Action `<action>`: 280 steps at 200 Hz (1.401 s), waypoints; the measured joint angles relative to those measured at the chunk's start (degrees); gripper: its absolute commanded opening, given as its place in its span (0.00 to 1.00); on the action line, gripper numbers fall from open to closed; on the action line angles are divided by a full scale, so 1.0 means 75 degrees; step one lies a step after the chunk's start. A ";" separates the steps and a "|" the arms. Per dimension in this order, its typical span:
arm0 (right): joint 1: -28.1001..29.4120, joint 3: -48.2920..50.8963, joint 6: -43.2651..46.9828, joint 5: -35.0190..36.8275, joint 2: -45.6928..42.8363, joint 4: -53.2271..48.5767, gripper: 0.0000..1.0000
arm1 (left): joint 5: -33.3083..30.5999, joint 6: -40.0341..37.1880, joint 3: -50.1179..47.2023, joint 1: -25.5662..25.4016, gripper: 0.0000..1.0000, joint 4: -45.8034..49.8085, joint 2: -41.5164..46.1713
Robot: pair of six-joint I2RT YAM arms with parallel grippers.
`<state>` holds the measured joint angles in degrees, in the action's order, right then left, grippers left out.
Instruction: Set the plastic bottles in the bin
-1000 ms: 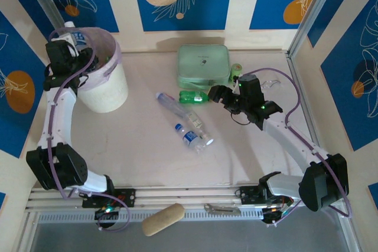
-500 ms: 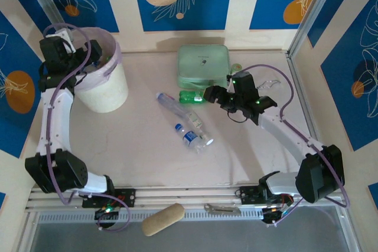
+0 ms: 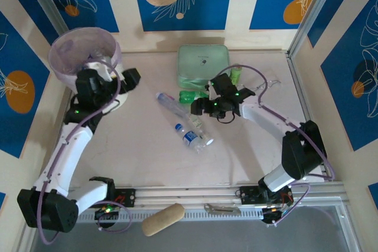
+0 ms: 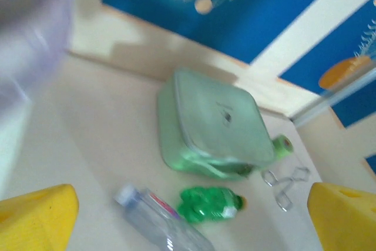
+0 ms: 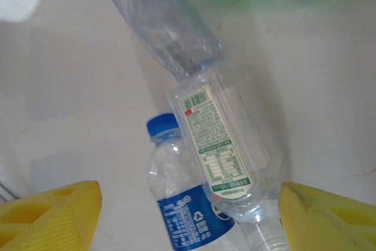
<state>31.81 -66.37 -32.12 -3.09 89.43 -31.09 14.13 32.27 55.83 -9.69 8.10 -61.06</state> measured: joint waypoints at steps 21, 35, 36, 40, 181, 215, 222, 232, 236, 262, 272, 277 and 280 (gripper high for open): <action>0.0294 -0.0396 0.0487 0.0385 0.0583 -0.0332 0.82 | 0.0058 0.0361 -0.0609 -0.0653 0.99 -0.0172 0.0003; 0.0481 -0.0729 0.0845 0.0758 0.1020 -0.0542 0.83 | 0.0044 0.0498 -0.0781 -0.1023 0.99 -0.0233 0.0003; 0.0490 -0.0743 0.0863 0.0778 0.1040 -0.0551 0.83 | 0.0035 0.0504 -0.0796 -0.1052 1.00 -0.0242 0.0003; 0.0539 -0.0836 0.0965 0.0877 0.1163 -0.0603 0.83 | 0.0020 0.0522 -0.0825 -0.1137 0.99 -0.0283 0.0003; 0.1186 -0.2238 0.2664 0.2836 0.3506 -0.1218 0.77 | -0.0356 0.1067 -0.1460 -0.1670 0.99 -0.1204 -0.0498; 0.1186 -0.2235 0.2754 0.2943 0.3506 -0.1198 0.67 | -0.0469 0.1064 -0.1483 -0.1690 0.99 -0.1198 -0.0510; 0.1186 -0.2235 0.2774 0.2967 0.3506 -0.1177 0.65 | -0.0490 0.1064 -0.1483 -0.1699 0.99 -0.1195 -0.0527; 0.1186 -0.2215 0.2827 0.2996 0.3503 -0.1122 0.63 | -0.0493 0.1064 -0.1483 -0.1722 0.99 -0.1192 -0.0577; 0.1186 -0.2189 0.2815 0.3008 0.3494 -0.1078 0.62 | -0.0501 0.1061 -0.1483 -0.1734 0.99 -0.1189 -0.0595; 0.1139 -0.1903 0.2821 0.3019 0.3217 -0.0857 0.59 | -0.0522 0.1058 -0.1483 -0.1888 0.99 -0.1145 -0.0746; 0.1087 -0.1737 0.2798 0.3013 0.2975 -0.0790 0.57 | -0.0522 0.1037 -0.1480 -0.1950 0.99 -0.1116 -0.0793; 0.1049 -0.1649 0.2754 0.3008 0.2838 -0.0737 0.56 | -0.0522 0.1035 -0.1480 -0.1979 1.00 -0.1099 -0.0807; 0.1008 -0.1585 0.2736 0.2987 0.2719 -0.0705 0.56 | -0.0522 0.1029 -0.1480 -0.1999 1.00 -0.1081 -0.0819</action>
<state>39.38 -78.26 -11.60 19.31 109.82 -36.38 10.22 39.99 44.73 -24.69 -0.01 -67.20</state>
